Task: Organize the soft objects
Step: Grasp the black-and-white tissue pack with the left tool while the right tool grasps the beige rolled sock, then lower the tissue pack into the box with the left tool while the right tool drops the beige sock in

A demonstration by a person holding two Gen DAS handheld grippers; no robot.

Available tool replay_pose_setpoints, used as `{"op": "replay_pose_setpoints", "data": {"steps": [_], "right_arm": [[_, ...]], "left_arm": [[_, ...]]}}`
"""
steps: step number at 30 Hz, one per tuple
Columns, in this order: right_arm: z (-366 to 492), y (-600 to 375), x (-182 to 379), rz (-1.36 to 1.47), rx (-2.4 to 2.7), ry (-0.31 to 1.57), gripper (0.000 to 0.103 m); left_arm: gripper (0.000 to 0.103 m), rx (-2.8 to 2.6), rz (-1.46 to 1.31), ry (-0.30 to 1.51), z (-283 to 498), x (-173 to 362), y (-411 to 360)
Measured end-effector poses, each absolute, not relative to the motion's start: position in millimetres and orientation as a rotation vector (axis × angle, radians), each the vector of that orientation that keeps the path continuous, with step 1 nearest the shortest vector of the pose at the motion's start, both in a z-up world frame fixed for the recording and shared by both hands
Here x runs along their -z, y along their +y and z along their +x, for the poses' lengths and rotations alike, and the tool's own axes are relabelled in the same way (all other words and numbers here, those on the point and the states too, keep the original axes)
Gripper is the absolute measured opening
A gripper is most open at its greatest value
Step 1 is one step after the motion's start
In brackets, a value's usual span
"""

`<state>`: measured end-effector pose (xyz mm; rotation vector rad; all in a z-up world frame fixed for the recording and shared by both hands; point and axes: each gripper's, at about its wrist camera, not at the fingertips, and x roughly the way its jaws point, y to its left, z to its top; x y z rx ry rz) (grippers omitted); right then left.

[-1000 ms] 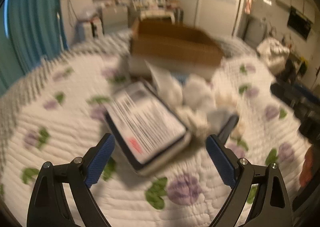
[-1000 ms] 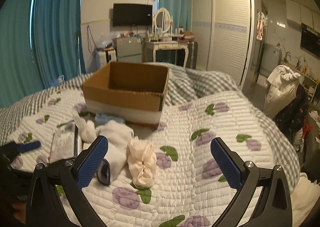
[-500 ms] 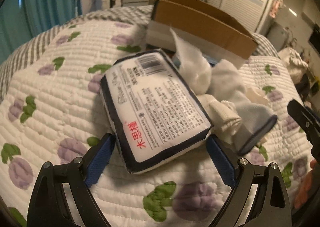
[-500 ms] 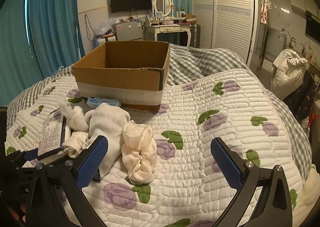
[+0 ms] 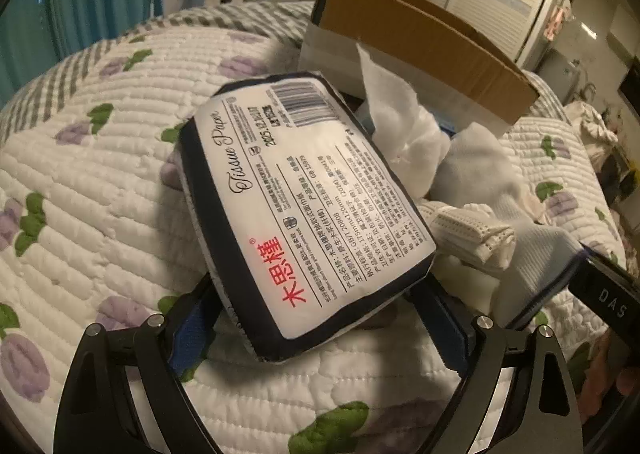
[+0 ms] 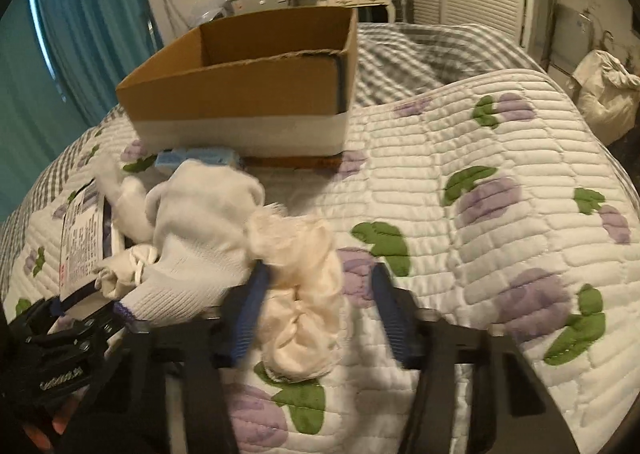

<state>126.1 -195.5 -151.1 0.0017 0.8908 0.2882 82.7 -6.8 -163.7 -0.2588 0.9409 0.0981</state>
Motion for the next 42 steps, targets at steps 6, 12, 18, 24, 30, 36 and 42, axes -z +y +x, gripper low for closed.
{"op": "replay_pose_setpoints", "data": {"steps": [6,12,18,24,30,36,42], "right_arm": [[114.9,-194.8,148.9,-0.014,-0.310,0.861,0.015],[101.7,-204.9,136.8,0.023,-0.327,0.817,0.005],[79.6,-209.3,111.9,0.017,-0.339,0.747,0.005],[67.4,-207.6,62.6,0.008,-0.380,0.630,0.004],[73.4,-210.6,25.9,-0.019,-0.401,0.549,0.004],[89.1,-221.2,70.8,-0.050,-0.374,0.717,0.076],[101.2,-220.6,128.7,-0.122,-0.329,0.922,0.075]], "left_arm": [[0.073,-0.048,-0.236,0.906,79.5,158.9,-6.6],[0.054,-0.024,-0.228,0.851,63.4,142.6,-3.8],[0.054,-0.027,-0.142,0.732,31.9,105.5,-13.0],[0.054,0.014,-0.101,0.619,18.8,58.0,-20.5],[0.054,0.041,-0.064,0.552,37.4,18.7,-23.2],[0.054,0.046,-0.016,0.576,55.6,30.1,-30.9],[0.054,0.044,-0.010,0.649,54.4,65.1,-44.5]]}}
